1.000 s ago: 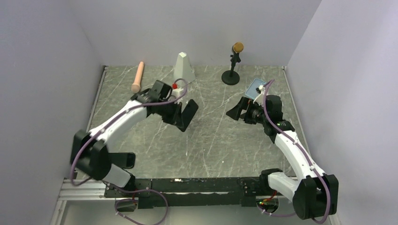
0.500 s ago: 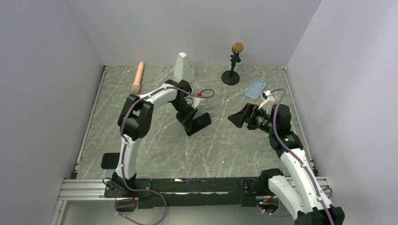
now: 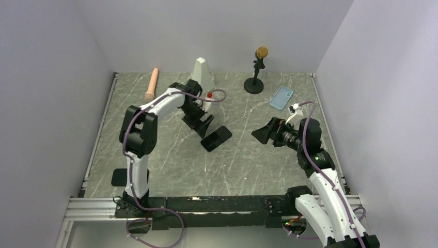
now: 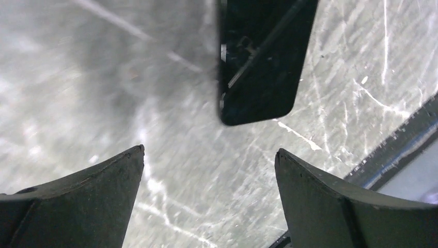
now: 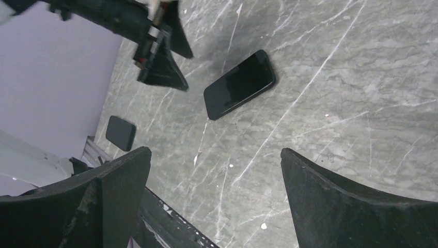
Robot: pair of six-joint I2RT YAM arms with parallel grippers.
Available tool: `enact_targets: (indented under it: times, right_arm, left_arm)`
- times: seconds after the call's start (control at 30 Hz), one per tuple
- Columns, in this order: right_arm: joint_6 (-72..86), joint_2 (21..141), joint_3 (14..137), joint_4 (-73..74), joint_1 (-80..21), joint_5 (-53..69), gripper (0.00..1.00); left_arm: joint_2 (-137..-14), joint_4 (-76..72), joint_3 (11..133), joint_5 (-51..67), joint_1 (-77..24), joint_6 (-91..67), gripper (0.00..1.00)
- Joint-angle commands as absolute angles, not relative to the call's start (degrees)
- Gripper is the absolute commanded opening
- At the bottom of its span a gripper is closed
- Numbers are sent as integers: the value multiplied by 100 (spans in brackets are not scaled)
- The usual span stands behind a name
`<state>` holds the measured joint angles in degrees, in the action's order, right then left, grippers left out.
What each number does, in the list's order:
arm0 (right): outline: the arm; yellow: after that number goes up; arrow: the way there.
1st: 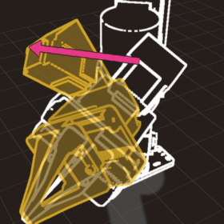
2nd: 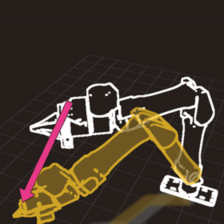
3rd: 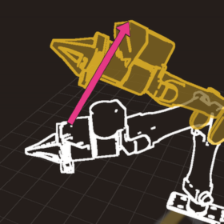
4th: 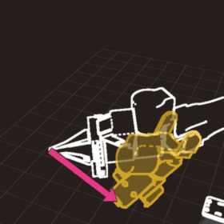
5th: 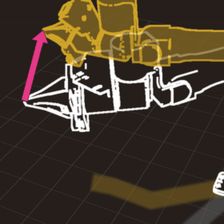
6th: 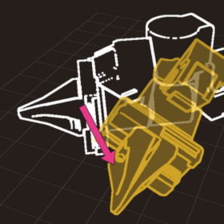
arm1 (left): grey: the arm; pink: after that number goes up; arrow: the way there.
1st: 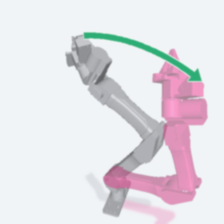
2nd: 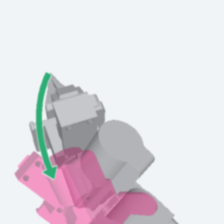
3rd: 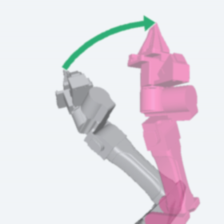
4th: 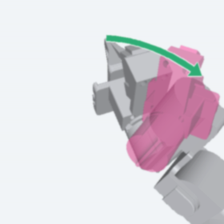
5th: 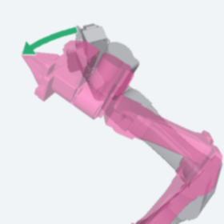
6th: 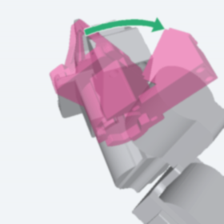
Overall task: Take the phone out of the phone case
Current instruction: Place the phone at the center of the board, then pick up the phone at the center of the board.
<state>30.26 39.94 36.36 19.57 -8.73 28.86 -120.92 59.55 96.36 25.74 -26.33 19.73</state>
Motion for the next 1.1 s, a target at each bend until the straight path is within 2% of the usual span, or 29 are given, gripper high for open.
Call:
enact_targets:
  times: [0.0,0.1,0.27,0.43,0.57,0.67,0.8,0.9,1.07]
  right_arm:
    - [3188,3978,3591,1812,-891,2863,100]
    - [3121,3997,3658,1863,-903,2794,100]
    - [2993,4089,3848,2017,-921,2655,100]
    - [3214,4147,3778,1755,-944,2867,100]
    - [3241,4185,3797,1716,-1014,2933,100]
    - [3192,4219,3914,1834,-1043,2933,100]
    - [3163,4154,4077,2022,-1059,2885,100]
    - [3147,4057,4154,2143,-1063,2822,100]
    - [3197,3935,4178,2233,-1058,2780,100]
  left_arm:
    - [-10725,5362,9366,1555,-2437,1617,100]
    - [-9698,5043,8709,598,-2403,971,99]
    - [-7759,5043,6908,-1232,-2137,-1613,99]
    - [-5388,4898,4787,-802,-1005,-3755,99]
    - [-4117,5316,3967,-708,35,-5073,99]
    - [-3972,6208,3930,-1110,768,-5949,99]
    - [-4443,6789,3748,-1055,1715,-6345,99]
    - [-4927,6672,3493,-837,2555,-6190,99]
    - [-5569,6195,3326,-314,3377,-6128,99]
